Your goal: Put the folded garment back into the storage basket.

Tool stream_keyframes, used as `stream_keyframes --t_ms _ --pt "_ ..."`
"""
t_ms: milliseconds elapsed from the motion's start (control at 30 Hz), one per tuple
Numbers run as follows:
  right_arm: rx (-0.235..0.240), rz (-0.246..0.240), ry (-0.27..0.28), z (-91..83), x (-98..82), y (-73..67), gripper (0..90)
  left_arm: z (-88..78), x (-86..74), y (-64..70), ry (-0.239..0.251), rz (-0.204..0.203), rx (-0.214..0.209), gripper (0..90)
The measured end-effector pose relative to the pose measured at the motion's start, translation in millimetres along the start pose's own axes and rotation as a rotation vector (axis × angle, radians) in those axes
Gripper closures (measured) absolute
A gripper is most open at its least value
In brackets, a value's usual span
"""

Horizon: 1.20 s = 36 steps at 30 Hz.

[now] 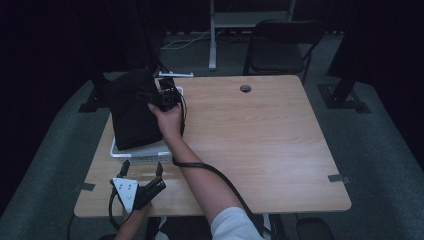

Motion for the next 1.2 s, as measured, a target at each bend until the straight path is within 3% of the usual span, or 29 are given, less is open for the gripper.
stream_keyframes --t_ms 533,867,967,1200 --pt "-0.049 0.069 -0.022 -1.3 -19.2 24.3 67.8 -0.2 -0.1 -0.5 -0.003 0.001 -0.009 4.4" --pt "-0.098 0.066 -0.087 -1.6 -22.8 22.8 67.8 0.0 0.0 -0.4 -0.003 0.001 -0.009 4.4" --pt "-0.134 0.049 -0.101 -2.1 -23.0 23.4 67.4 0.0 0.0 -0.4 -0.003 0.001 -0.009 4.4" --pt "-0.151 0.055 -0.123 -0.2 -24.1 25.0 67.4 0.0 0.0 -0.4 -0.003 0.001 -0.009 4.4"
Point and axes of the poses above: each handheld gripper's, and its own axes: z roughly forward along the jaws, x roughly out of its top, y roughly to its right, the point moved 4 cm from there along z, roughly forward along the jaws, and after that the axes turned 1 degree about z, right-handed, at the moved point
